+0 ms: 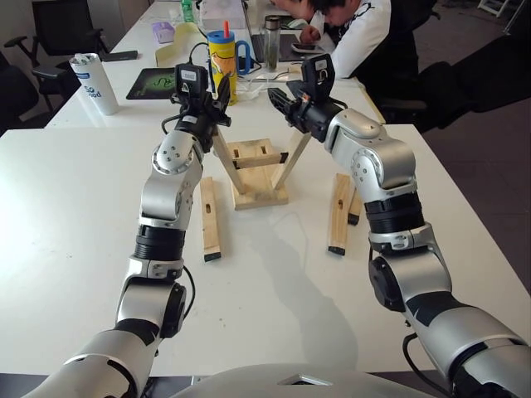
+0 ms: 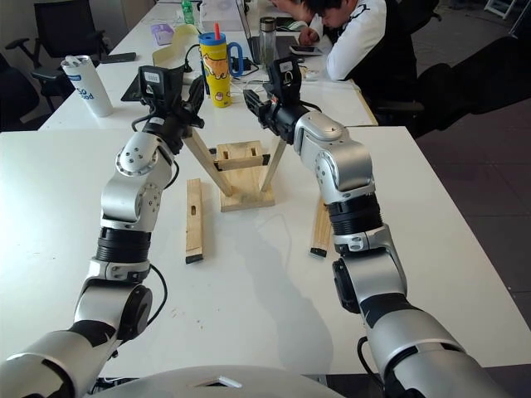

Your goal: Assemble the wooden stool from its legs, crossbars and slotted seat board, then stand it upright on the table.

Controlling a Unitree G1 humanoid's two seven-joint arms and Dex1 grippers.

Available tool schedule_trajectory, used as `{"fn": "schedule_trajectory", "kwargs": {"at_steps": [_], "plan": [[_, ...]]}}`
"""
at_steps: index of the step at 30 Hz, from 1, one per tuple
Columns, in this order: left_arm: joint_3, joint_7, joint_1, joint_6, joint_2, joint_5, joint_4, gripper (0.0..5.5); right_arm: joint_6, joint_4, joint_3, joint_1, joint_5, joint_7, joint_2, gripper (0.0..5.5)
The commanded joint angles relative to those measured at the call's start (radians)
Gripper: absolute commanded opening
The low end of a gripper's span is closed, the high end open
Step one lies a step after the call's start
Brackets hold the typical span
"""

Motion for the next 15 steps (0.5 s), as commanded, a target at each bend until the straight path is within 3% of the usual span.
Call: {"fn": "schedule_trajectory", "kwargs": {"at_steps": [1,10,15], "plan": [[0.031,0.031,0.157,0.032,-0.031,0.003,0.092,2.09,0.045,0.041,-0.028,0.099,0.010,-0.005,0.053,2.28],[0.115,0.114,0.073,0.104,0.019,0.029,-0.174,2.09,-0.137,-0.076,-0.284,0.006,0.199,-0.019,0.155,2.28],[0.142,0.138,0.101,0.136,0.029,0.039,-0.241,2.09,-0.169,-0.026,-0.356,-0.062,0.241,-0.041,0.138,2.28]]}}
